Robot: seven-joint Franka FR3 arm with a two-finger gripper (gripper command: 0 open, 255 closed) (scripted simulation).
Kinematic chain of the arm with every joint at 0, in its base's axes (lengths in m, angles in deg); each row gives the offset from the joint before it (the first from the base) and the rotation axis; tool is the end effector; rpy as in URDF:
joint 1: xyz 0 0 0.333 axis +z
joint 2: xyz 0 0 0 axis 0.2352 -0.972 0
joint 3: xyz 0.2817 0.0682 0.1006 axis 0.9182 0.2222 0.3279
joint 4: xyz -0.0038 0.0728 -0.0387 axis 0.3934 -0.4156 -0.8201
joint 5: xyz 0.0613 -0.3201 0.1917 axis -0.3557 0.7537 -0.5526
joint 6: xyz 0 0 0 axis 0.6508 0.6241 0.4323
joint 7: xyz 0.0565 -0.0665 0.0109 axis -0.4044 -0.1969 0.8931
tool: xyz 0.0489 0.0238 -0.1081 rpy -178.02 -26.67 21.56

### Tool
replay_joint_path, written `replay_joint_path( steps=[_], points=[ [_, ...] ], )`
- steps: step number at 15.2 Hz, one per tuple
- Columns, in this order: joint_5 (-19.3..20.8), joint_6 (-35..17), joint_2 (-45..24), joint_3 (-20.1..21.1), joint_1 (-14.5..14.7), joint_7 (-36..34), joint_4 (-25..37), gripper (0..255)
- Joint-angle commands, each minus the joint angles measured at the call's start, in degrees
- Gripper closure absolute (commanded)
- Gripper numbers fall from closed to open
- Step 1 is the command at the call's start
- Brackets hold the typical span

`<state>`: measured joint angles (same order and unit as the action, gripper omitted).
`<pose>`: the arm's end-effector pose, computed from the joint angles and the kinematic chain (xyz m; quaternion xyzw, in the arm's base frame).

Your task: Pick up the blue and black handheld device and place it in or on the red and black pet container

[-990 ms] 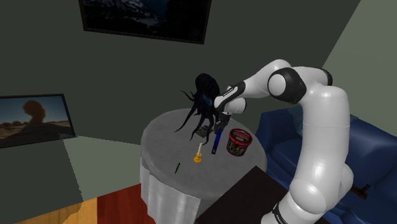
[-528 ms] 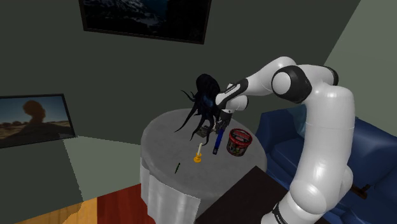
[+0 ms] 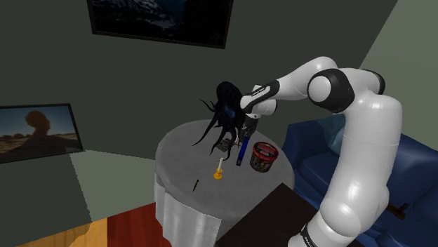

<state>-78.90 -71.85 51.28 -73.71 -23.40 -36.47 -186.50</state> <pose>0.5326 -0.2207 0.2647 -0.9987 -0.0356 0.0138 0.0337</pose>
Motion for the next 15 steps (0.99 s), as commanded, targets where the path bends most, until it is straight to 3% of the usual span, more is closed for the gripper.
replay_joint_path(
  steps=[1,15],
  points=[
    [0.4,1.2,1.1,-0.2,0.1,-0.3,0.2,255],
    [3.0,10.4,7.3,-1.1,0.7,-2.2,3.5,255]
  ],
)
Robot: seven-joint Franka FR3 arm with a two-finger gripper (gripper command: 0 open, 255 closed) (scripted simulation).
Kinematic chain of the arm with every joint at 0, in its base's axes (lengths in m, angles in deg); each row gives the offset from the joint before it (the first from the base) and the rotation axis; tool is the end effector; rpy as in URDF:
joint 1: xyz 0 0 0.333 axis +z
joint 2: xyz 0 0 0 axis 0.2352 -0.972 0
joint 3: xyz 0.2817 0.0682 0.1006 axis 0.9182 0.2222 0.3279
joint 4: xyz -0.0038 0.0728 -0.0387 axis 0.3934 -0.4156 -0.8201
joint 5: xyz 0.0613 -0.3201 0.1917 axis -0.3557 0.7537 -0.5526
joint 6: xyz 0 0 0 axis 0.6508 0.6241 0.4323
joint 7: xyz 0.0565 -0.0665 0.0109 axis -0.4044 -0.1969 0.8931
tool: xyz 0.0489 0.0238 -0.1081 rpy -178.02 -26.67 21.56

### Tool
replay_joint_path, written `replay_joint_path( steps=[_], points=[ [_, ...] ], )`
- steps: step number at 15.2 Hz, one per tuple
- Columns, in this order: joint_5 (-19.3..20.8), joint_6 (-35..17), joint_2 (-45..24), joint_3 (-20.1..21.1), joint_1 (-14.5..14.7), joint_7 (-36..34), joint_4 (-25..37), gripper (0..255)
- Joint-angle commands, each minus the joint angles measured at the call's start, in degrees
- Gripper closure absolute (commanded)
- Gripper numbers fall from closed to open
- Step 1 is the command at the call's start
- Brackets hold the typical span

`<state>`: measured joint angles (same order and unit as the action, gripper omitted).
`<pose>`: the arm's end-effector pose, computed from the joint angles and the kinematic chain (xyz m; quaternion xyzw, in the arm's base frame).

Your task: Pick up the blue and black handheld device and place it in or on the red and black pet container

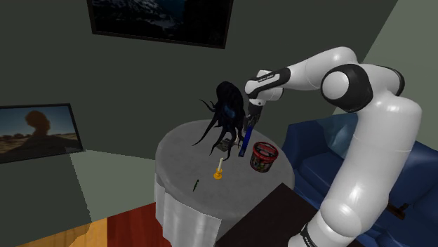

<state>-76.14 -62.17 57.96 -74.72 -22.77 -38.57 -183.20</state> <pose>0.5320 -0.2211 0.3410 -0.9987 -0.0357 0.0138 0.0337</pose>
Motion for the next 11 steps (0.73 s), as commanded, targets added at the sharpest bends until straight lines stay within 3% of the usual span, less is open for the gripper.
replay_joint_path(
  steps=[1,11],
  points=[
    [0.4,1.4,0.9,-0.1,0.1,-0.3,0.5,255],
    [1.6,8.4,4.0,-0.4,0.2,-1.3,4.6,255]
  ],
)
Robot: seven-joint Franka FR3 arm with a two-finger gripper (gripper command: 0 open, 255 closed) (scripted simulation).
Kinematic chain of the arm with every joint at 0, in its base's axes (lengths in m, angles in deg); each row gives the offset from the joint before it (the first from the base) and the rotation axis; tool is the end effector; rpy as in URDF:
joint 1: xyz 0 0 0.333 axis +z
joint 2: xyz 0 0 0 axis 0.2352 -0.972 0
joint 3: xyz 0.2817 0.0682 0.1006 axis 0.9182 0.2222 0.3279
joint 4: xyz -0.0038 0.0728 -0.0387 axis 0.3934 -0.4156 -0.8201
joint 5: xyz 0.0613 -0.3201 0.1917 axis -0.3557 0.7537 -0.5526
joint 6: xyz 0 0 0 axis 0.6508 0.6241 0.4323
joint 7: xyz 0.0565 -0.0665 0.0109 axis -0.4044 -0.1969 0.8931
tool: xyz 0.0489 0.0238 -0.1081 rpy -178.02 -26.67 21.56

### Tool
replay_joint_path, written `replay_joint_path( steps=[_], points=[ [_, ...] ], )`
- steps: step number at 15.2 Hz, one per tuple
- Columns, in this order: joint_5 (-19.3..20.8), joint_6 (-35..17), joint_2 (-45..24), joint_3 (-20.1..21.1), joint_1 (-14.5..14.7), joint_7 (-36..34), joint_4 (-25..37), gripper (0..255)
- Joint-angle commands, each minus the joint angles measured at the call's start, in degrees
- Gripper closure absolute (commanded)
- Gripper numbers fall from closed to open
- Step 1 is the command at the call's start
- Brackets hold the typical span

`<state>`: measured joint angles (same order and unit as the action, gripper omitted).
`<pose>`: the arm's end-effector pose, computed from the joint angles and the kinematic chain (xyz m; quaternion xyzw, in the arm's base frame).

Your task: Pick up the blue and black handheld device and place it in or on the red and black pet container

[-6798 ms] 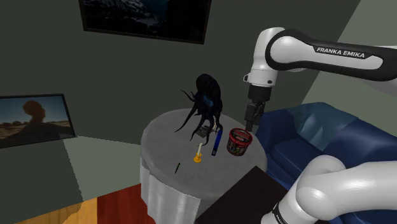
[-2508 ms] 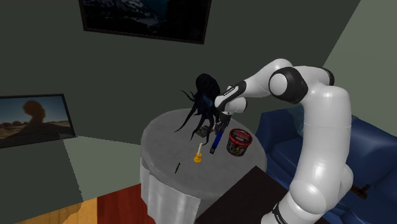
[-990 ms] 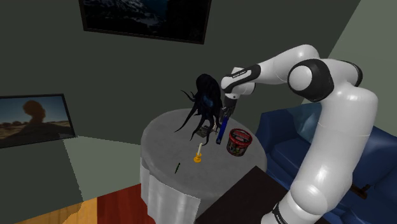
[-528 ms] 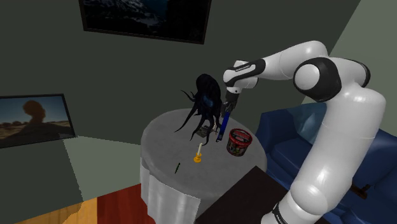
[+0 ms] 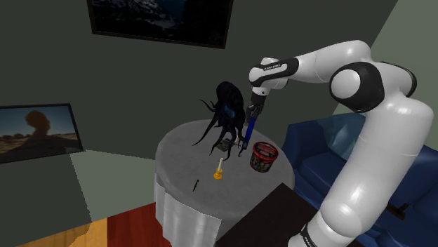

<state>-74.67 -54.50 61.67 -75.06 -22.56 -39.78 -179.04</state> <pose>0.5308 -0.2211 0.3983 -0.9987 -0.0357 0.0137 0.0336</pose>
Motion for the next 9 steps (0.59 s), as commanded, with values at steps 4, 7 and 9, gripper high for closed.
replay_joint_path(
  steps=[4,7,9],
  points=[
    [0.4,2.9,1.0,-0.1,0.1,-0.4,1.9,255],
    [0.6,5.1,1.4,-1.7,-2.0,3.1,3.5,255],
    [0.6,6.6,1.4,-2.7,-3.4,5.4,4.9,255]
  ],
)
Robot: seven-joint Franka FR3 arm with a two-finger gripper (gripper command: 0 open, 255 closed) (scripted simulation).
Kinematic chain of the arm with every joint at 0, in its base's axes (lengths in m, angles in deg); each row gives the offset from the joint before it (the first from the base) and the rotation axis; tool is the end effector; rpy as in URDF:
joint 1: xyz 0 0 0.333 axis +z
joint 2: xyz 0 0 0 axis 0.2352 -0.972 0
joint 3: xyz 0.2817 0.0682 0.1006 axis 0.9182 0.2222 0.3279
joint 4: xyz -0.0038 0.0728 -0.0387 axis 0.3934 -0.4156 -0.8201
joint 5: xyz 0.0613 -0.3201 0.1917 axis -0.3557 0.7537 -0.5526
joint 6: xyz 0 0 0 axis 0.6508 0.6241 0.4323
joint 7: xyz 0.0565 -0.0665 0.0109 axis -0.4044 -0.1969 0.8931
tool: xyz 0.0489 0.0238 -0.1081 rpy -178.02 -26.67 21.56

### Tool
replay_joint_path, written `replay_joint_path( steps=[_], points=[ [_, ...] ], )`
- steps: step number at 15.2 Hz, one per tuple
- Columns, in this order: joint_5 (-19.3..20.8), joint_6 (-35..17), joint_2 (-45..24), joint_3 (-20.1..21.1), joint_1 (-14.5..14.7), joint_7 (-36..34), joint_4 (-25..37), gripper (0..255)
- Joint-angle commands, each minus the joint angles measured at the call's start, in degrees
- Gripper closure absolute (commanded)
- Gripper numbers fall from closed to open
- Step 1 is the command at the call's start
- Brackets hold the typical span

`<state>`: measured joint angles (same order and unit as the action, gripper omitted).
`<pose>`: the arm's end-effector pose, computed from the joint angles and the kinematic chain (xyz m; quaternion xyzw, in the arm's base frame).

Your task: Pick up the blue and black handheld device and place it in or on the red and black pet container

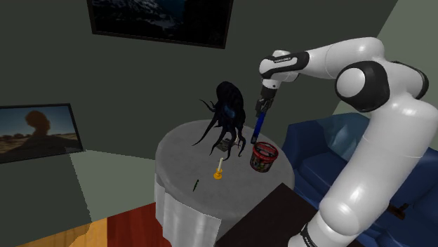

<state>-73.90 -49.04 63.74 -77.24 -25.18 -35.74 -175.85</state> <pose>0.5077 -0.2626 0.4364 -0.9987 -0.0352 0.0137 0.0337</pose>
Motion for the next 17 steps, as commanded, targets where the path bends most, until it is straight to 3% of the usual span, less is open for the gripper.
replay_joint_path(
  steps=[1,10,17],
  points=[
    [-0.2,2.0,-0.7,-1.1,-1.5,2.5,2.5,255],
    [-1.3,10.1,-4.5,-5.7,-8.5,13.6,13.5,255],
    [-1.6,4.9,-4.9,-5.6,-8.4,13.9,8.7,255]
  ],
)
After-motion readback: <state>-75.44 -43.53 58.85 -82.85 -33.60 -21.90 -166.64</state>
